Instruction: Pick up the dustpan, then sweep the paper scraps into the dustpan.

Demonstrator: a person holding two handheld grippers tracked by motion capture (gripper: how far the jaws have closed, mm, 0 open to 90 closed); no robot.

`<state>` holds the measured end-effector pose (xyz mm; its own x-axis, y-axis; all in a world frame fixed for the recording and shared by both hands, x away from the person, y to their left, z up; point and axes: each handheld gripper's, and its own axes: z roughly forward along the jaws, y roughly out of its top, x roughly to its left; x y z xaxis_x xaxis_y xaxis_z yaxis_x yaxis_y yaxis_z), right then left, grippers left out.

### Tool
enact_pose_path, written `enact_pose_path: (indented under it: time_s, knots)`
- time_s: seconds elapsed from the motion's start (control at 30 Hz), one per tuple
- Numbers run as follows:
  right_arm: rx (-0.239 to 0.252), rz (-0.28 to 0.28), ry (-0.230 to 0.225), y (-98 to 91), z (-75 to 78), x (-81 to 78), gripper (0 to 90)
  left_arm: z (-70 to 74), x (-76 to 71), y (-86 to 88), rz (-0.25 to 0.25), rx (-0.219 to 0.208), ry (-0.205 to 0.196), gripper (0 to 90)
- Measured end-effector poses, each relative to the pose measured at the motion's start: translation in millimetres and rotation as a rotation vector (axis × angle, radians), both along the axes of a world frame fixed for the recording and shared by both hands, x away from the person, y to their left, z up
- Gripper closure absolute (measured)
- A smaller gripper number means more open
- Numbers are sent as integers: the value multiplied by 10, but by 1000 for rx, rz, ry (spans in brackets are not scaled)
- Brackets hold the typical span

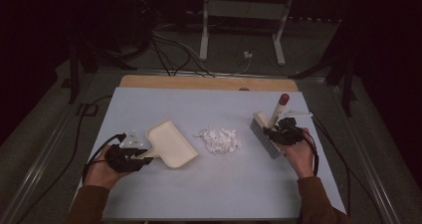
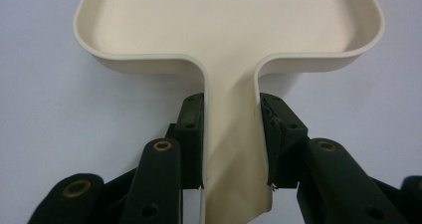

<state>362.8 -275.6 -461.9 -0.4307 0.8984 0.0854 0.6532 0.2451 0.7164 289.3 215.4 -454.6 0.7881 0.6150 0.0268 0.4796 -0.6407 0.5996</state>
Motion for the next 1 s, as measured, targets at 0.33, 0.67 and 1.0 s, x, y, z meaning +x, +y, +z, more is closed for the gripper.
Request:
enact_pose_path:
  time_s: [0.33, 0.67, 1.0]
  knots:
    - [-2, 0, 0, 3, 1, -4, 672, -20, 27, -70, -21, 13, 6, 664]
    - [-49, 37, -31, 37, 0, -12, 674, -66, 56, -151, -42, 24, 17, 664]
    - [-76, 113, -78, 174, 94, -15, 675, -94, 93, -260, -62, 36, 32, 664]
